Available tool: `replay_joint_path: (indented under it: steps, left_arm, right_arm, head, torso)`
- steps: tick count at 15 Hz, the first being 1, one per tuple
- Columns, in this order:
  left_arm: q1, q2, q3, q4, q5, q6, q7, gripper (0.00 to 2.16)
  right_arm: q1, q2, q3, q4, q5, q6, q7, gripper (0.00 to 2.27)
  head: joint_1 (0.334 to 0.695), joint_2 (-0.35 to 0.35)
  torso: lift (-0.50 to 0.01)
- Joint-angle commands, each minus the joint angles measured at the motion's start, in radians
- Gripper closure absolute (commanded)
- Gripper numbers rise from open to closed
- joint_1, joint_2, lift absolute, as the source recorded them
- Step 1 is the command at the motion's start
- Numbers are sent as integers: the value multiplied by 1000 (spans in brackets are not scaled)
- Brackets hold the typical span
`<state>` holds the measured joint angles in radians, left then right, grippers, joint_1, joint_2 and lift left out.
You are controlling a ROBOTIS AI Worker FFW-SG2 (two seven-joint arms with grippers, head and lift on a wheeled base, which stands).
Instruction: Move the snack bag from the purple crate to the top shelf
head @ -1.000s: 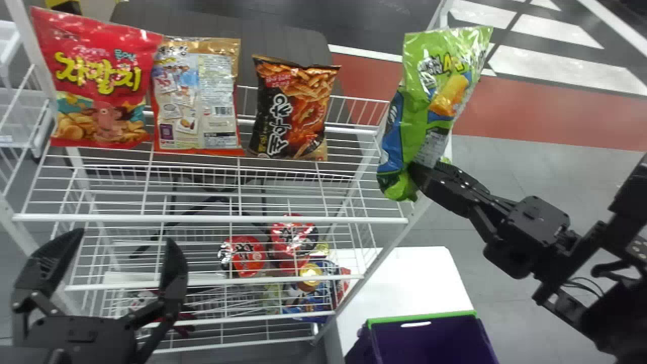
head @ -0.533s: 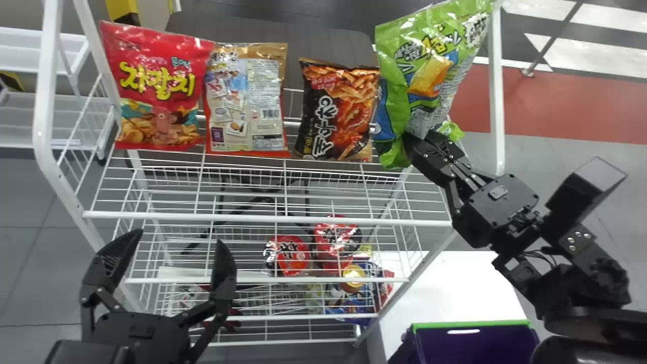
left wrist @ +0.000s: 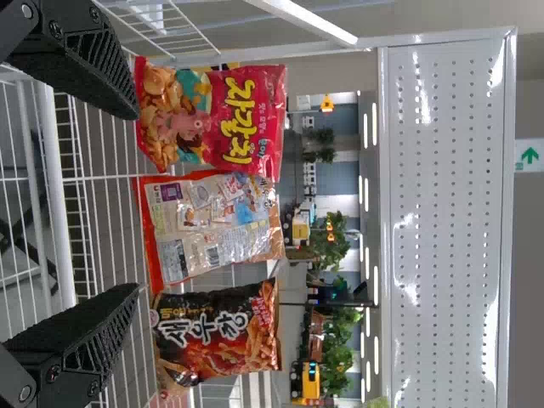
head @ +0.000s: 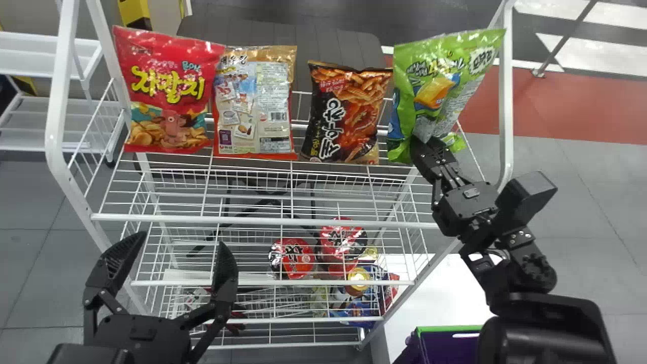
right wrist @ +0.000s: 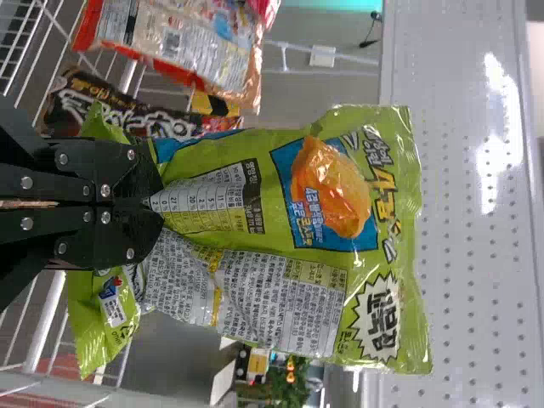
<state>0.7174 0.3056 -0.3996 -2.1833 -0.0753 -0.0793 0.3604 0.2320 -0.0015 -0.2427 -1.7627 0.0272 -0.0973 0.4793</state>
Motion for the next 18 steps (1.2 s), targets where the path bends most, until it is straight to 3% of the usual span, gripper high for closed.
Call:
replay_joint_path:
  steps: [1,18]
  left_arm:
    - [1,1,5,5,2,-7,0,103]
    - [-4,1,13,25,8,-26,-4,103]
  right_arm:
    - [-45,2,2,98,0,-54,-22,2246]
    - [-197,2,59,359,76,-109,-288,2246]
  head:
    - [695,-205]
    - [695,-212]
  torso:
    - [0]
    - [0]
